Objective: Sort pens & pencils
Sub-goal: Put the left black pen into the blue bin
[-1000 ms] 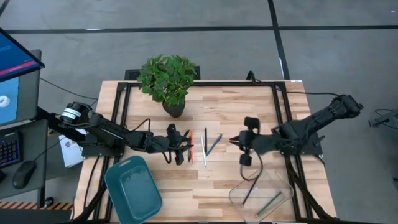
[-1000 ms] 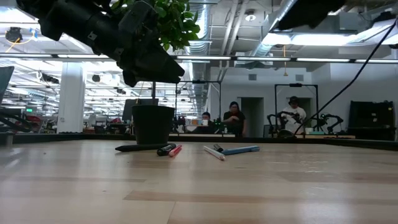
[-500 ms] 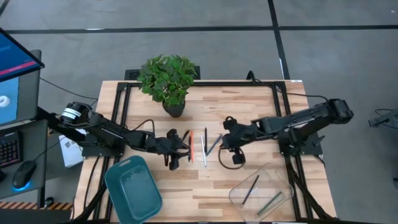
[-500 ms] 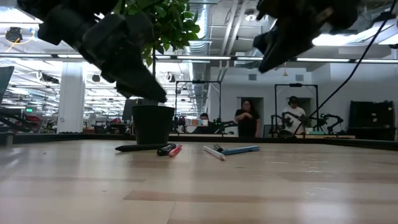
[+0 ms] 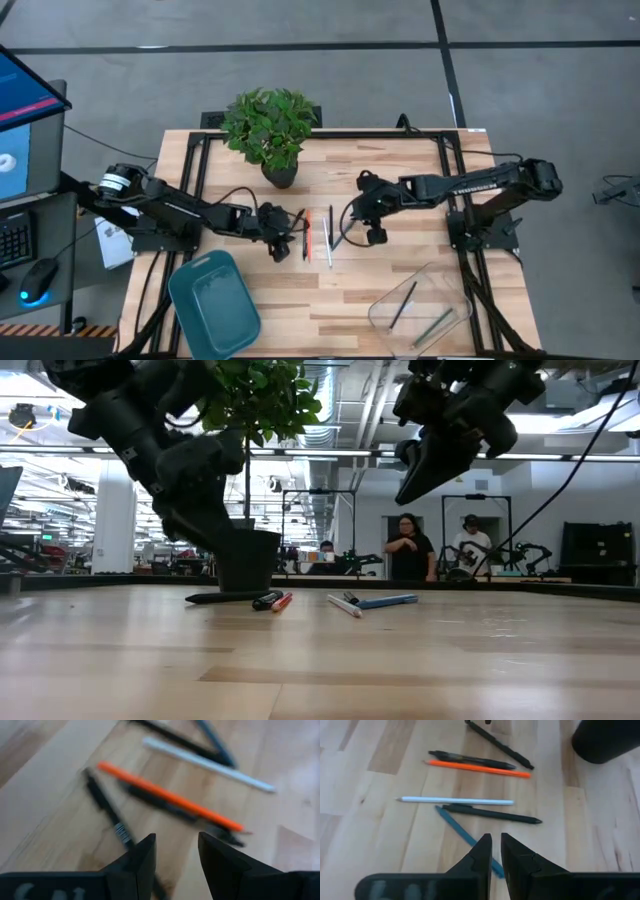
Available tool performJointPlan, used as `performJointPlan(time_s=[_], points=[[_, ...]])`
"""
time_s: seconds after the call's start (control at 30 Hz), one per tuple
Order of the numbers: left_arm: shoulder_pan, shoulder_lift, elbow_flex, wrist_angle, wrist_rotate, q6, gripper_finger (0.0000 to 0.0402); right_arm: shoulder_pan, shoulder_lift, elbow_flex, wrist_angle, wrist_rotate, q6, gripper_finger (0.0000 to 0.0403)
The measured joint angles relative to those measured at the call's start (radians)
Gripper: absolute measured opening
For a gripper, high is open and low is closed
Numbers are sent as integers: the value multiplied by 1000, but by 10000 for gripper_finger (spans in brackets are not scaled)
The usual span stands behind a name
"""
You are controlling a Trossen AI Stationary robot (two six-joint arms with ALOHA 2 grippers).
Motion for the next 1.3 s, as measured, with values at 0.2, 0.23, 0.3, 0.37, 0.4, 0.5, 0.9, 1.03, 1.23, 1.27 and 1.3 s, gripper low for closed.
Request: performJointPlan(time_s=[0.2,0.23,0.3,0.37,0.4,0.5,0.9,1.03,1.23,1.27,1.3], points=[[13,0,0,-44,-36,-76,137,-8,0,0,21,0,-9,63],[14,0,0,-40,-36,-82,137,-7,0,0,27,0,-12,63],[14,0,6,-42,-53,-93,137,-8,0,0,38,0,-19,63],[7,0,12,-41,-105,-100,137,-8,0,0,42,0,-19,63],[1,0,14,-41,-137,-101,137,-8,0,0,42,0,-19,63],[-19,0,15,-40,-195,-120,137,-8,0,0,41,0,-19,63],[-34,0,13,-36,-309,-183,137,-9,0,0,42,0,-18,63],[-42,0,8,-36,-333,-185,137,-9,0,0,41,0,-16,63],[-52,0,8,-38,-358,-194,137,-8,0,0,38,0,-7,63],[-52,0,8,-40,-358,-194,137,-8,0,0,38,0,-2,63],[-52,0,8,-43,-358,-194,137,-8,0,0,37,0,-1,63]])
